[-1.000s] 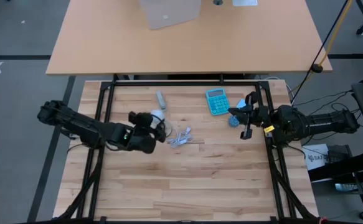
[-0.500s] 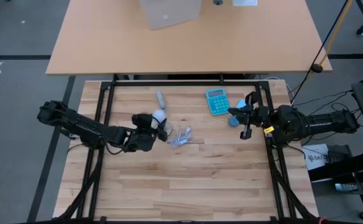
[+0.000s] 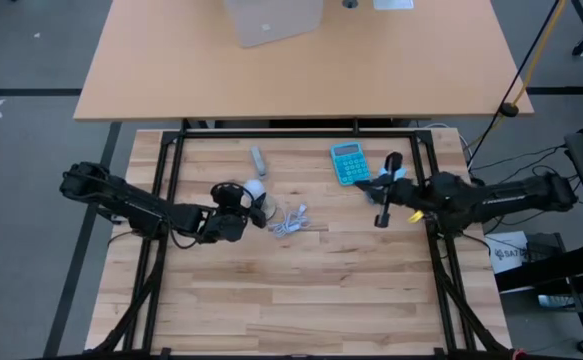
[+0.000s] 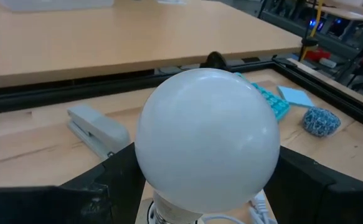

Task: Screw lightbulb
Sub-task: Insert the white lightbulb into the desk lamp

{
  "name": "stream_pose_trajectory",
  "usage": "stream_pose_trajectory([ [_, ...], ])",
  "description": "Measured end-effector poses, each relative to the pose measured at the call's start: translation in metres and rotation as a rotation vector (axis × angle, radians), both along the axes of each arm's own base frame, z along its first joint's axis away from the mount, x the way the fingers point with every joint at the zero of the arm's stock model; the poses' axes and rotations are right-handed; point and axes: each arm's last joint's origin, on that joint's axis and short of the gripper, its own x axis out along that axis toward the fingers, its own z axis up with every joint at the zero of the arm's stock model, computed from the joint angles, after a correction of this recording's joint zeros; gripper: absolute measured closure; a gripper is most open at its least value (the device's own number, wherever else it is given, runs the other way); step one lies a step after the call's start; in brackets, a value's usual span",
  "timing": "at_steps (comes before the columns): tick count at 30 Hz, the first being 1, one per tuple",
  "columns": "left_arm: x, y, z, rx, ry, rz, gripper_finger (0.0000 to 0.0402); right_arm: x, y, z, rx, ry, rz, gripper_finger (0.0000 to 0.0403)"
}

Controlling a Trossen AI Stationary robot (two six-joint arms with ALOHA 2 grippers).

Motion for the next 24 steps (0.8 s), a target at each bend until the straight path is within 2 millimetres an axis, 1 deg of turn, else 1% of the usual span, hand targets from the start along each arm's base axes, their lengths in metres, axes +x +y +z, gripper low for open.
stream_pose_trajectory([
  [8, 0.001, 0.006, 0.0, -0.015, 0.0, 0.007, 0.0129, 0.027, -0.008, -0.019, 0.026, 0.052, -0.048, 0.0403],
  [14, 0.002, 0.006, 0.001, 0.001, 0.025, -0.026, 0.0129, 0.044, -0.018, -0.035, 0.093, 0.058, -0.09, 0.0403],
  [20, 0.004, 0.006, 0.001, 0.014, 0.056, -0.068, 0.0129, 0.054, -0.031, -0.049, 0.202, 0.074, -0.143, 0.0403],
  [24, 0.007, 0.009, 0.003, 0.018, 0.063, -0.111, 0.0129, 0.058, -0.038, -0.05, 0.275, 0.063, -0.165, 0.04],
])
